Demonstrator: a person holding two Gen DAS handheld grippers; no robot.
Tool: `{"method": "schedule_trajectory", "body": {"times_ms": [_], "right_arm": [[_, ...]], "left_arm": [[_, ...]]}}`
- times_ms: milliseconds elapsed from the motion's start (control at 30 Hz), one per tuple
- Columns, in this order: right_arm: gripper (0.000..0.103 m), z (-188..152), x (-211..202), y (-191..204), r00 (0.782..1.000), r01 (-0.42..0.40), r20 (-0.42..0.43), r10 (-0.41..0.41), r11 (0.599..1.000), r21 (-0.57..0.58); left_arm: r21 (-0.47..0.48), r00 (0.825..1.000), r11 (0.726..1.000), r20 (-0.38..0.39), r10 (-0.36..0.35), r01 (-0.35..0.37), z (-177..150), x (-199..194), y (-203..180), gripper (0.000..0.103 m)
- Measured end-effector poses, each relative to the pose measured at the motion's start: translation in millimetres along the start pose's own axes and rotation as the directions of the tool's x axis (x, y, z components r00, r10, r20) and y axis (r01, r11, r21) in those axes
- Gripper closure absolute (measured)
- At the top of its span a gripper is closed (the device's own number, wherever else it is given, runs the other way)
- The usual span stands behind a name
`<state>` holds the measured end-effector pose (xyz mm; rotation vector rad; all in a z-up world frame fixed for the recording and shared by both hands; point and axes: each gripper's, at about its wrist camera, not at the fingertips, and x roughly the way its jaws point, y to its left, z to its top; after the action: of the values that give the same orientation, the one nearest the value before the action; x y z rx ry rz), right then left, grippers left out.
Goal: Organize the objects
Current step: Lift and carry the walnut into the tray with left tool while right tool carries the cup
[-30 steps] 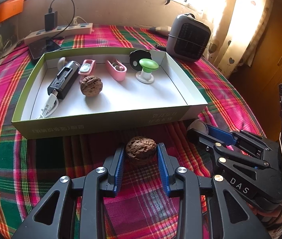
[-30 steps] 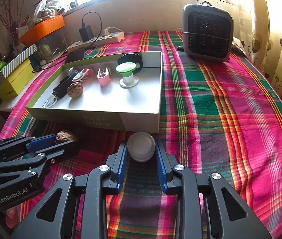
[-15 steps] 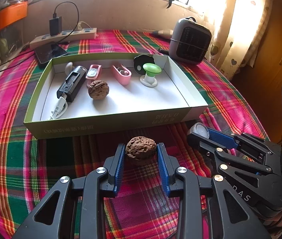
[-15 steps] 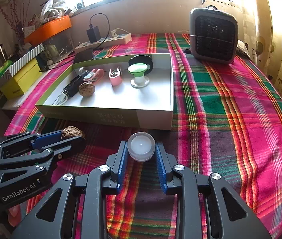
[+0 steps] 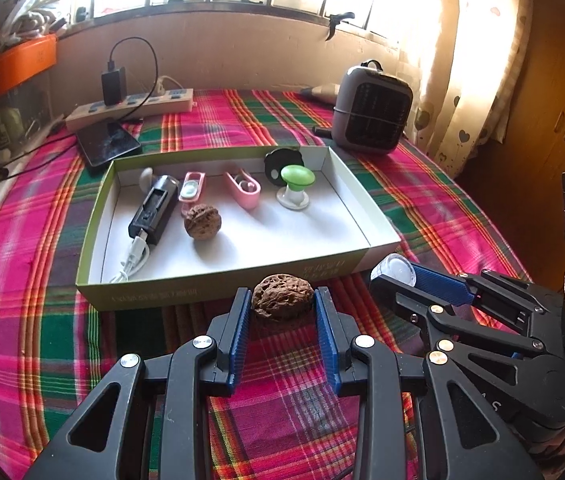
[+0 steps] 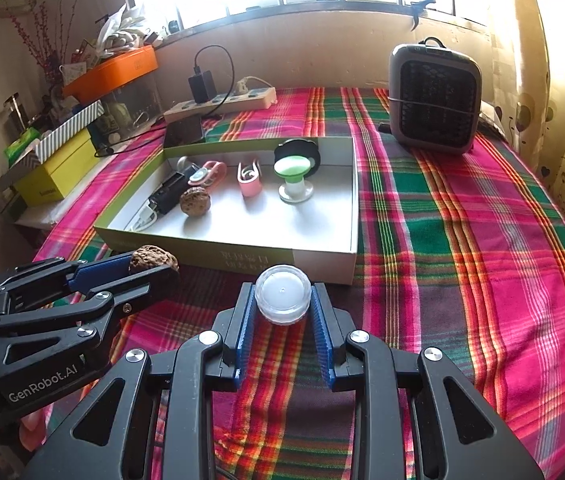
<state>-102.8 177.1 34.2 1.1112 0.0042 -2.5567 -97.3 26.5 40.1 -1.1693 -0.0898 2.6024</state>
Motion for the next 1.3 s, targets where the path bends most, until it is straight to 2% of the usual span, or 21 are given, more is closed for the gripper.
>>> {"method": "schedule_trajectory", "body": {"times_ms": [733,1300], "right_arm": [[0.074,35,15,-8,1.0,-0.002,0.016,0.002,1.0,-0.026],[0.074,58,46,-19,1.0,-0.013,-0.013,0.013,0.999,-0.03]], "left_arm": [[-0.007,0.999,1.0,0.025,0.031,-0.03,35,16,11,0.073],[-0.034,0.999,0.998,-0.01,0.044,-0.044,53,49,25,0.073]]}}
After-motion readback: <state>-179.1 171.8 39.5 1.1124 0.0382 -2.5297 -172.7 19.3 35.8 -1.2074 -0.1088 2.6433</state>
